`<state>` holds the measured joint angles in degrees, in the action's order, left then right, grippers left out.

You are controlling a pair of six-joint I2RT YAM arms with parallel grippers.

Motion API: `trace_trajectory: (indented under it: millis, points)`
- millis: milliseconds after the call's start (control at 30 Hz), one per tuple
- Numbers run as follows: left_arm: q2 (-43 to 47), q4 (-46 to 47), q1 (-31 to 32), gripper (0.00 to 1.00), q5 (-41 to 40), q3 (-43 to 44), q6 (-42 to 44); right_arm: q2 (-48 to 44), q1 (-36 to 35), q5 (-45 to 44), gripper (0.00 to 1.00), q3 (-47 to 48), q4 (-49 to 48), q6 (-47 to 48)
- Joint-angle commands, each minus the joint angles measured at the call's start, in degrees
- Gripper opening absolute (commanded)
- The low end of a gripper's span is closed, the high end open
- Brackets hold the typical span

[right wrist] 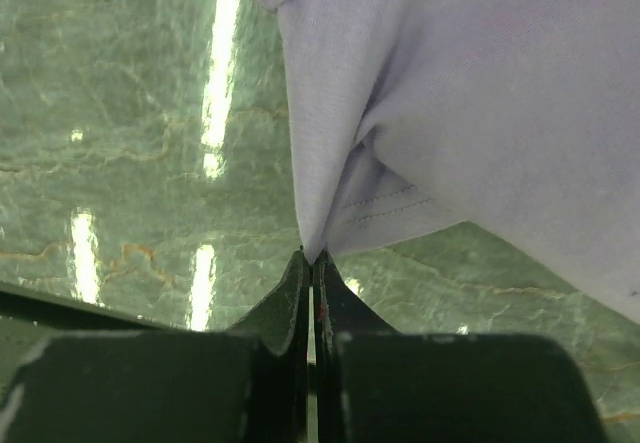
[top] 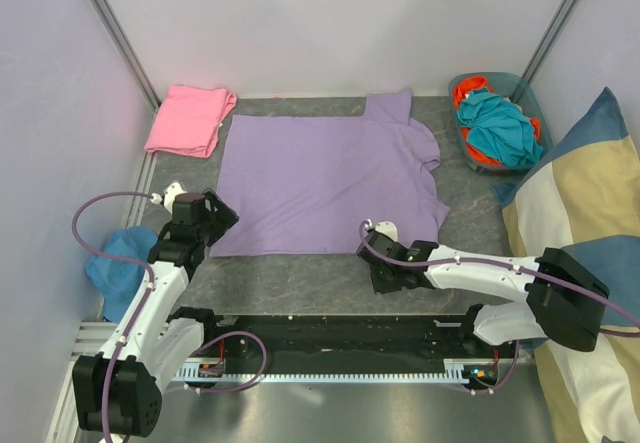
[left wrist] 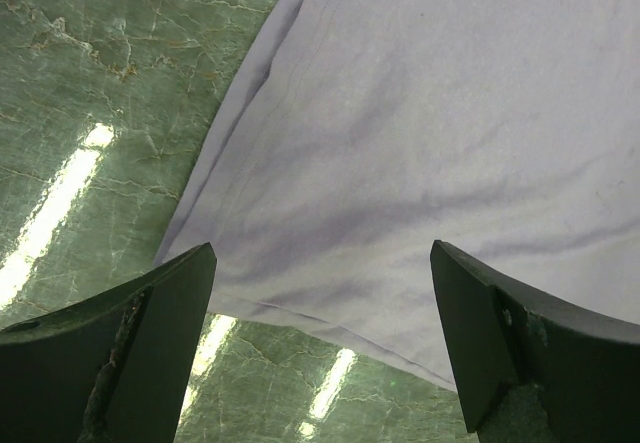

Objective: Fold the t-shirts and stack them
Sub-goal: Flatten out the tshirt

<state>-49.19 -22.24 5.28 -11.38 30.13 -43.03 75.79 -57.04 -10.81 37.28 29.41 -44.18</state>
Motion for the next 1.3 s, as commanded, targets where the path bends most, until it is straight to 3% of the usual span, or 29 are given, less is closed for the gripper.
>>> trace_trajectory:
  millis: [0, 233, 767, 1267]
  points:
    - [0.85, 1.32, 0.08, 0.96, 0.30, 0.28, 1.80, -2.13, -3.60, 0.53, 0.00, 2.10, 3.90, -4.06]
    - [1.11, 1.06, 0.08, 0.96, 0.74, 0.28, 1.80, -4.95, -7.38, 0.09, 0.00, 2.71, 7.15, -7.05]
    - [-0.29, 2.20, 0.17, 0.96, 2.67, 1.86, 2.51, -6.53, -7.48, -2.20, 0.00, 6.05, 7.94, -5.48]
    - [1.38, 1.85, 0.17, 0.96, 1.89, 0.37, 2.33, 3.22, -7.48, -5.10, 0.00, 18.79, 8.03, 0.76]
